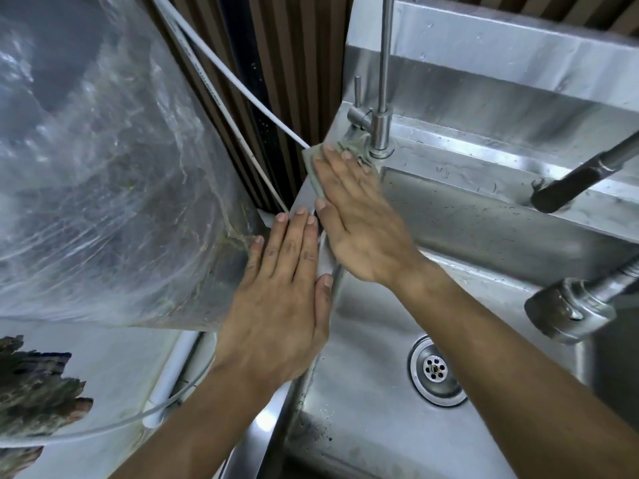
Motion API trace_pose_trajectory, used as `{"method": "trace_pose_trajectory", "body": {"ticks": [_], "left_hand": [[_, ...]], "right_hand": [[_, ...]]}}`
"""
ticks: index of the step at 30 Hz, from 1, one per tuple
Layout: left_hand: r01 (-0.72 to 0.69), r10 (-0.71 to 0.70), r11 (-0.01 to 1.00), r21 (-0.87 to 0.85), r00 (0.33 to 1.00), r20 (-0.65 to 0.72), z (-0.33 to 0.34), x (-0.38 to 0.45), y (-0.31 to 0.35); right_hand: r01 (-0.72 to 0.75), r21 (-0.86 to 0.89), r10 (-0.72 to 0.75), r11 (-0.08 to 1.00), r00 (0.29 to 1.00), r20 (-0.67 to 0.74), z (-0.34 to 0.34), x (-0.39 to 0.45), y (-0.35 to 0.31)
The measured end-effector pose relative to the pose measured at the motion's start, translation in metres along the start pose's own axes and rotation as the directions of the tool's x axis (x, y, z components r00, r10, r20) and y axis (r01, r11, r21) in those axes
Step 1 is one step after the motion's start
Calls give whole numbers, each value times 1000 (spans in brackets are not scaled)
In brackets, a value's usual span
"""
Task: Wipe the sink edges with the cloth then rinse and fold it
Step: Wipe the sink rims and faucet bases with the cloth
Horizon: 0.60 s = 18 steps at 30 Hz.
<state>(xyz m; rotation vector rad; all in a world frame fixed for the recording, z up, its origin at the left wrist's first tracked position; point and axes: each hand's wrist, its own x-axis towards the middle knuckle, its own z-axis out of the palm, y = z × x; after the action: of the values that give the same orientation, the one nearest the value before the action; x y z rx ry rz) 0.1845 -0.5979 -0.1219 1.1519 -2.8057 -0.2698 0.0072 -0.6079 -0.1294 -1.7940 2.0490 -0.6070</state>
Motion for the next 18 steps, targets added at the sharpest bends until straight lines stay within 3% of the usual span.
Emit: {"method": "trace_pose_trajectory", "body": {"ticks": [13, 18], "left_hand": [[4, -3, 1000, -14, 1000, 20, 3, 0, -3], [-10, 11, 999, -41, 1000, 4, 2, 0, -3]], "right_hand": [[-102, 17, 103, 995, 990, -98, -4, 31, 3], [-47, -6, 46, 999, 995, -90, -9, 19, 2]]}}
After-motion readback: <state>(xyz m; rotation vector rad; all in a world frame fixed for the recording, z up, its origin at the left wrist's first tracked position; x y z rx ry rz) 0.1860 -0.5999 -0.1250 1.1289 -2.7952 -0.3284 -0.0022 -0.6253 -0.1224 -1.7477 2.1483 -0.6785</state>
